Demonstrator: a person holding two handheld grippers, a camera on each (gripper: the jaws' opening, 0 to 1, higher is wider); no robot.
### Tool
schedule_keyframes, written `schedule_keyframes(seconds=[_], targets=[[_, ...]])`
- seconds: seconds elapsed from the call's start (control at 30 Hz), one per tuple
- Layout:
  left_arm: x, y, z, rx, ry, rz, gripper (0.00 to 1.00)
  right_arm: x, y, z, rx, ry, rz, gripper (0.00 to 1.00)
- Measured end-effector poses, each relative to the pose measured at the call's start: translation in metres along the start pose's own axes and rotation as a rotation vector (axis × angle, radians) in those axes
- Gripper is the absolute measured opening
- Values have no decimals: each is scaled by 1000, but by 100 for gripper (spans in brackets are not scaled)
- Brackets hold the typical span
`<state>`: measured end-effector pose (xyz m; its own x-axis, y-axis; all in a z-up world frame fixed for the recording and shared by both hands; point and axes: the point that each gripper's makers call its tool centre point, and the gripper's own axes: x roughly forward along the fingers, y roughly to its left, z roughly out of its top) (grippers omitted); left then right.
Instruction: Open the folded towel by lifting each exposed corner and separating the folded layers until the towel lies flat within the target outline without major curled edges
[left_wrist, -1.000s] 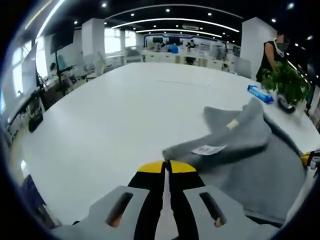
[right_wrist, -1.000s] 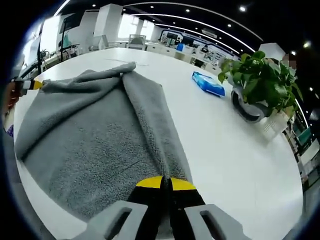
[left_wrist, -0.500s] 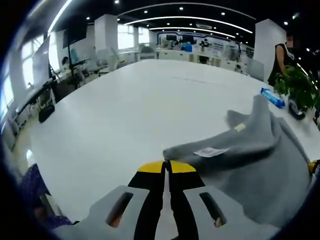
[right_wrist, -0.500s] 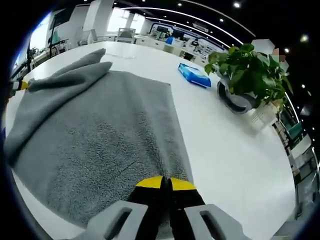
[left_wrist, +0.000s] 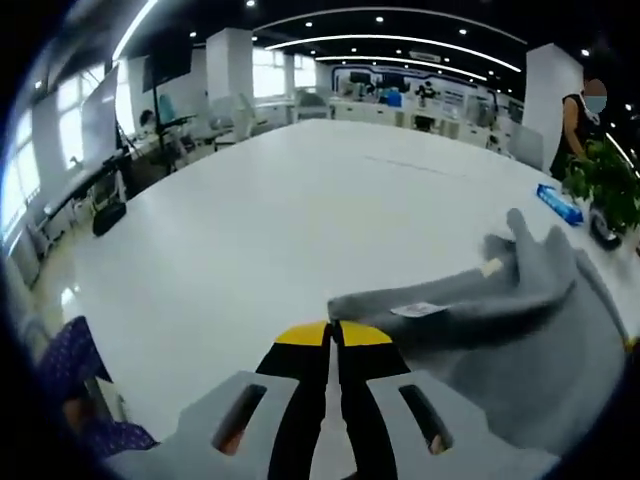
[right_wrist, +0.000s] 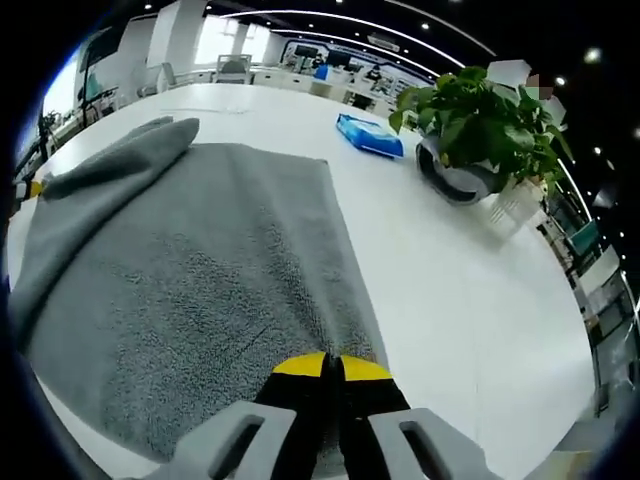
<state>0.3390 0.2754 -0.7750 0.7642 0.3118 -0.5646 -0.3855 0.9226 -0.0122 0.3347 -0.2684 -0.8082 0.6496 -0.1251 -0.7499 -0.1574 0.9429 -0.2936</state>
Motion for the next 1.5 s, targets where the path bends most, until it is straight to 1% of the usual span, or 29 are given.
schedule_keyframes(seconds=[0.13,0.27,0.33,0.37,0.43,0.47,0.53,0.57,0.6,0.67,0.73,0.8,0.83,0.87,0.97,1.0,1.03,1.07,1.1,1.13,1.17,1.23,1.27,1.3,1.33,1.4,1.43,1.5], targets=[[-1,8,-5,-42,9,22,2,-3,-3,-4,-21,22,-19,0],[-2,15,-13,-100,33,46,2,-4,-4,-6,-18,32,-27,0],[-2,15,-15,-110,40,40,2,-5,-5,-7,-14,34,-29,0],[-1,13,-16,-112,45,36,2,-5,-5,-7,4,39,-36,0],[0,12,-20,-79,61,36,2,-4,-6,-6,20,40,-38,0],[0,11,-21,-71,62,38,3,-3,-6,-6,50,40,-36,1],[-1,12,-19,-78,55,41,4,-4,-7,-4,140,25,-25,4],[-1,13,-18,-84,51,42,5,-4,-9,-4,154,22,-28,8],[-1,13,-15,-85,42,47,6,-4,-10,0,194,4,-29,10],[-2,14,-12,-55,31,57,8,-6,-10,6,221,-17,-20,12],[-2,11,-8,-20,17,54,10,-8,-9,11,208,-38,-20,13],[-1,10,-4,21,6,53,10,-8,-8,19,174,-69,-18,14],[-1,8,-2,69,2,45,10,-8,-6,23,165,-85,-17,14],[-2,6,0,95,1,48,10,-9,-5,26,159,-96,-14,14],[-4,1,11,112,-45,36,11,-11,5,34,151,-129,31,14],[-4,-2,17,110,-77,19,12,-11,7,36,156,-134,34,14],[-5,-11,22,82,-103,-19,14,-12,11,41,144,-153,50,14],[-5,-14,22,89,-100,-30,14,-14,13,48,132,-184,58,14],[-5,-21,23,119,-106,-60,14,-15,13,50,132,-190,57,14],[-5,-26,23,137,-104,-78,14,-16,17,54,122,-206,74,14],[-4,-36,24,148,-110,-117,14,-17,20,55,123,-214,87,14],[-5,-52,27,134,-126,-188,14,-16,29,56,127,-214,136,14],[-6,-63,29,129,-138,-231,14,-16,30,56,127,-212,135,15],[-7,-68,30,145,-139,-251,14,-15,31,56,123,-211,134,15],[-9,-76,31,193,-147,-276,14,-15,32,57,107,-217,138,15],[-11,-91,28,250,-143,-326,14,-16,32,58,105,-217,135,15],[-12,-97,28,263,-150,-347,14,-15,32,58,108,-220,140,15],[-16,-112,30,294,-175,-409,16,-16,32,60,125,-228,149,15]])
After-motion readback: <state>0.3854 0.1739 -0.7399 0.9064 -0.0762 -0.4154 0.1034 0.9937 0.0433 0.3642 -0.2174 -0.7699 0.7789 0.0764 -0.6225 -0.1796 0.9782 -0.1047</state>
